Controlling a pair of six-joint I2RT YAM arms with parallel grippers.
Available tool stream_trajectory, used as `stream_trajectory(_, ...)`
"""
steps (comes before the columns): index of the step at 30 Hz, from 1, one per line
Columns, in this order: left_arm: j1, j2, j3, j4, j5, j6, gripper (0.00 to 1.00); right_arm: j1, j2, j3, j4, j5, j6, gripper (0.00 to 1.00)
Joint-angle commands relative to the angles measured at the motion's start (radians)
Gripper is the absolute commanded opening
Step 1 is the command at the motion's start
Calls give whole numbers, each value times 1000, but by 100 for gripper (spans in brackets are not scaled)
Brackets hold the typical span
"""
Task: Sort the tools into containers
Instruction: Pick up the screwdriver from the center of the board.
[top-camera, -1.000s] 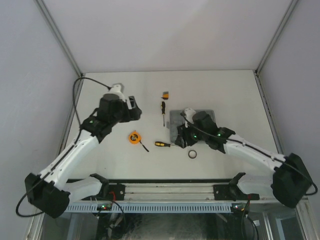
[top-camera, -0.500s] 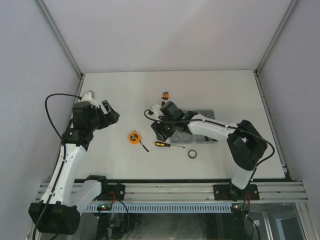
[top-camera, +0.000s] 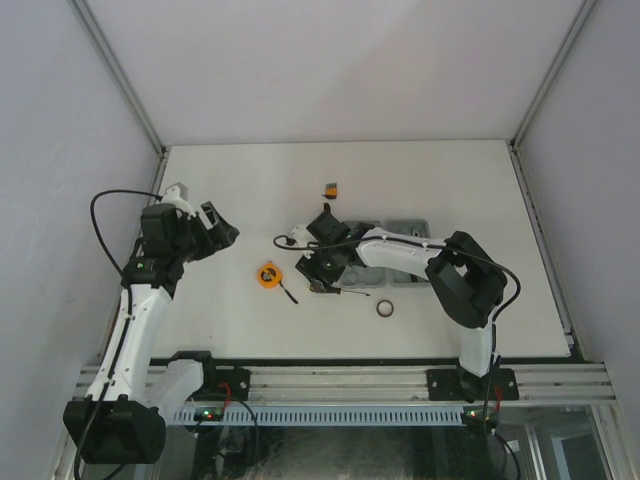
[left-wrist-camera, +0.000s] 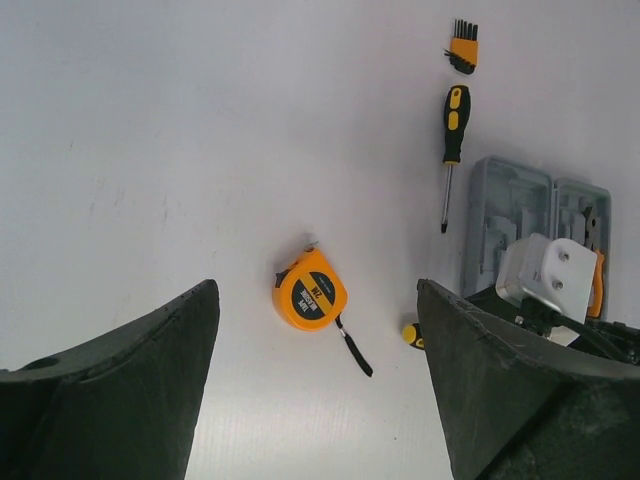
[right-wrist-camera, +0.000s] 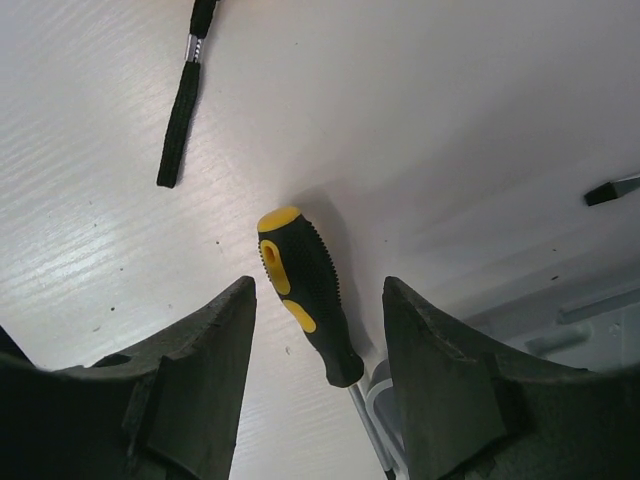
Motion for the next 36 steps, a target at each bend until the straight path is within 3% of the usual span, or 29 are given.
stream_trajectory(1, 15, -8, -16, 41, 37, -3, 84, 11, 5, 45, -12, -19, -34, 53)
stream_trajectory(12, 16, -10, -18, 47, 56, 0, 83, 43, 75, 95, -54, 48, -26, 45)
stream_trajectory(20, 16, -11, -20, 53, 62, -1, 83, 60, 64, 115, -76, 84, 33, 27)
stream_trajectory(26, 17, -24, -23, 58, 61, 3, 83, 24, -54, 65, -26, 31, 144, 7)
stream_trajectory(32, 11, -42, -33, 117, 148, -11, 83, -9, -243, -94, 115, 3, 296, 1)
stream_trajectory(36, -90, -48, -10, 130, 106, 0, 83, -73, -398, -268, 304, -19, 492, 0)
